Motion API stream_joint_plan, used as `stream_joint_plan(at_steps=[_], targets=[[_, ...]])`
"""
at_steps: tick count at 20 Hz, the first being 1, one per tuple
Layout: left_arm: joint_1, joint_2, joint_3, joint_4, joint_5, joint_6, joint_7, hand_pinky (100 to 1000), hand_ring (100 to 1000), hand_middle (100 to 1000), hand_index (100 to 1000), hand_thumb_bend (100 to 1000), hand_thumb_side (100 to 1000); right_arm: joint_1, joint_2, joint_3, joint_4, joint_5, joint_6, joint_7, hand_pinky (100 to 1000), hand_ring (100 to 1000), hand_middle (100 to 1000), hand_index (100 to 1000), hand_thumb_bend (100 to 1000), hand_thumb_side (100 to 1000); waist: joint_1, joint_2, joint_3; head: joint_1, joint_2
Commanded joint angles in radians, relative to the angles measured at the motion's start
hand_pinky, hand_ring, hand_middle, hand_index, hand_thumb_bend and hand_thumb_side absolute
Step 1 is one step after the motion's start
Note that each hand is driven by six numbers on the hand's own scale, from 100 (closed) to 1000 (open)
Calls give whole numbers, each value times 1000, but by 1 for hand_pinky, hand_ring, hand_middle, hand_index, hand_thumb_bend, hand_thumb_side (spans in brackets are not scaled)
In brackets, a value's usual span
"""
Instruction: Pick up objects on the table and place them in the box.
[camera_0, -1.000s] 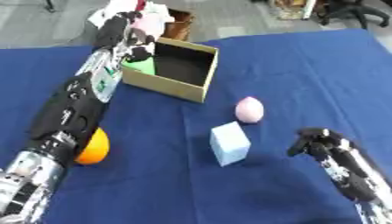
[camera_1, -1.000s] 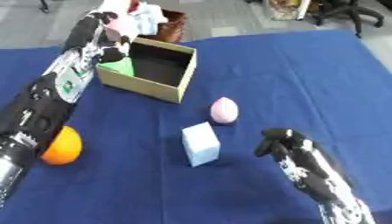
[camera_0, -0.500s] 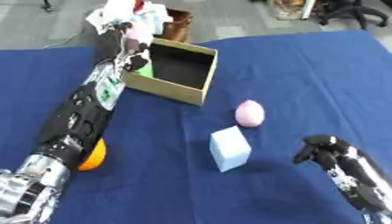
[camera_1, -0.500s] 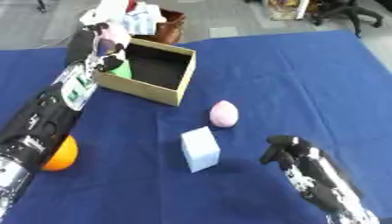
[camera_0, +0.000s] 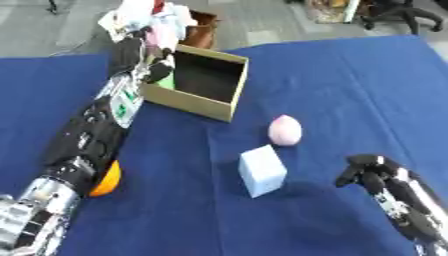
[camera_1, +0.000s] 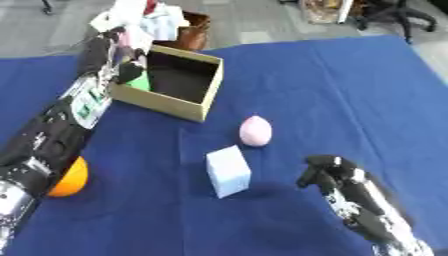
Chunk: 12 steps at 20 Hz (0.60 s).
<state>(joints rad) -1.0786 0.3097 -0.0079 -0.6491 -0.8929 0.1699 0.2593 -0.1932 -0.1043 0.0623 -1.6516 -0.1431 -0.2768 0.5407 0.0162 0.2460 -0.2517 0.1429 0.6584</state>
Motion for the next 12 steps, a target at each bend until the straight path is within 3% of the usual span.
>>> stream_joint_plan(at_steps=[1, 4, 10, 12], targets=[[-16, 20, -4, -23, -12, -8, -10, 828, 812, 846, 955, 100, 660, -10, -15, -1, -11, -7, -2, 4, 622, 601, 552, 761, 100, 487, -2, -11, 2, 1, -9], [-14, 21, -7, -23, -24, -8, -20, 834, 824, 860, 962, 100, 646, -10, -15, -1, -11, -7, -2, 5, 622, 601, 552, 761, 100, 487, -2, -11, 3, 1, -9], [-11, 26, -9, -43, -44, -17, -38, 840, 830, 865, 961, 100, 702, -10, -15, -2, -12, -7, -2, 6, 622, 601, 552, 761, 100, 486, 1, -12, 4, -3, -8], [-8, 33, -20, -82, -30, -37, -49, 839, 823, 848, 955, 100, 672, -10, -16, -3, -12, -7, -1, 6, 622, 601, 552, 761, 100, 486, 2, -13, 6, -7, -7]])
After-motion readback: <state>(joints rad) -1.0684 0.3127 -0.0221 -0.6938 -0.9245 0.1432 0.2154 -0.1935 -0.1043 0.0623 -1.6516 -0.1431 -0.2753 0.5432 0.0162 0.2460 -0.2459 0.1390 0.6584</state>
